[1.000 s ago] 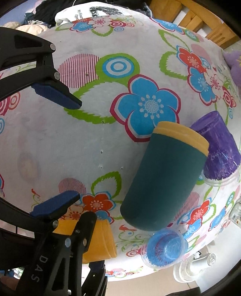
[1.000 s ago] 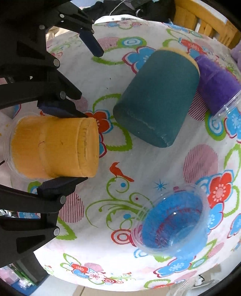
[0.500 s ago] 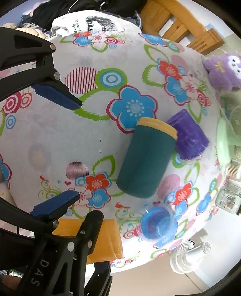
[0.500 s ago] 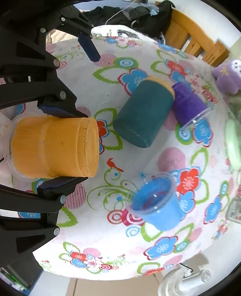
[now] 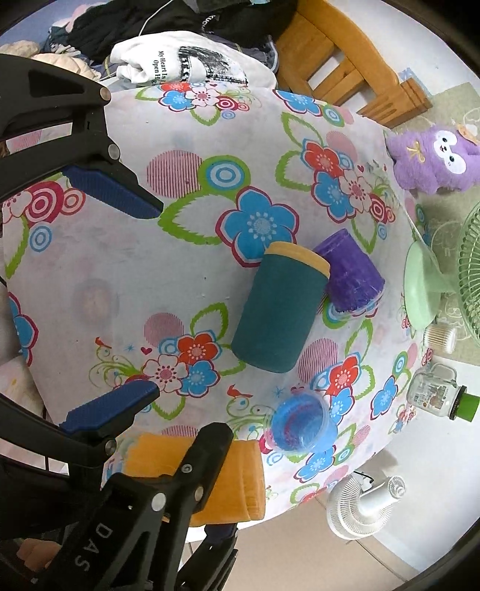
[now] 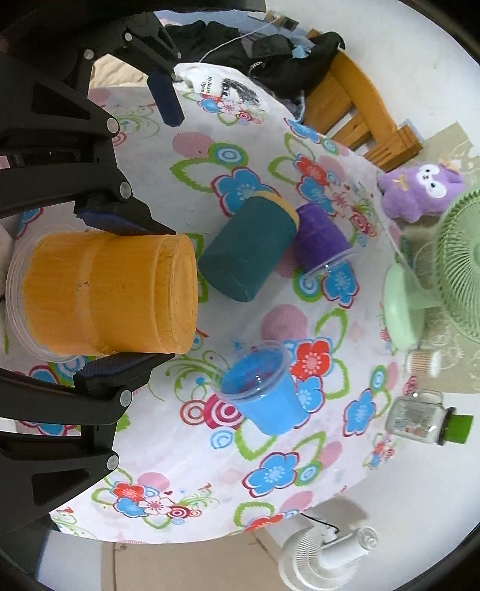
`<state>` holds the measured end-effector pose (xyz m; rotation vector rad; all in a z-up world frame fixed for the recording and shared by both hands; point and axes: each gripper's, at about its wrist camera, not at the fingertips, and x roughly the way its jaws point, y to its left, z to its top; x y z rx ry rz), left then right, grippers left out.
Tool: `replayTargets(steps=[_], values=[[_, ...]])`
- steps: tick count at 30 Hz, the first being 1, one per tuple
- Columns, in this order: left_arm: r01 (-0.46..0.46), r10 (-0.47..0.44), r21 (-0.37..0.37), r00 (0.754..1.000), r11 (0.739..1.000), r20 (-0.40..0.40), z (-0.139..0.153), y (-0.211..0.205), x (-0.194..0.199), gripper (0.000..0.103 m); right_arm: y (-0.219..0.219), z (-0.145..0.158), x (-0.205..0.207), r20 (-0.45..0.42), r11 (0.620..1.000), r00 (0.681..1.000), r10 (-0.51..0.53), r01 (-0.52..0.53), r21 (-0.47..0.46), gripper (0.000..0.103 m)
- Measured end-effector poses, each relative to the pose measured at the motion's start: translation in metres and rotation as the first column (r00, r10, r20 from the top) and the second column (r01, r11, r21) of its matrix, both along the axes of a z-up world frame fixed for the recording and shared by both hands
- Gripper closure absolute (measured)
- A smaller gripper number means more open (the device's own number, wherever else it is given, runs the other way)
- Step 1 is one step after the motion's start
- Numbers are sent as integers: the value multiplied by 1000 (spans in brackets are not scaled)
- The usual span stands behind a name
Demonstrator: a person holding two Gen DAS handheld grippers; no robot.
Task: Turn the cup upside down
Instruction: 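Carry the orange cup in the right tool above the table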
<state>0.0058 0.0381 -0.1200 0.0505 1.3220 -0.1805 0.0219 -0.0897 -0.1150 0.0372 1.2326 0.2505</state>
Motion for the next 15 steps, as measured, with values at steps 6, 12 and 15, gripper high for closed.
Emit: replayTargets(steps=[6, 12, 15], values=[[6, -6, -14, 1000, 1000, 22, -7, 0, -7, 12, -5, -7, -14, 81, 999, 997, -1, -3, 46, 45], [7, -6, -36, 999, 999, 34, -22, 1, -13, 12, -5, -12, -28, 178, 999, 984, 20, -27, 36, 45], [32, -30, -32, 998, 999, 50, -28, -3, -16, 12, -5, -18, -33, 213, 999, 976, 38, -43, 21, 45]])
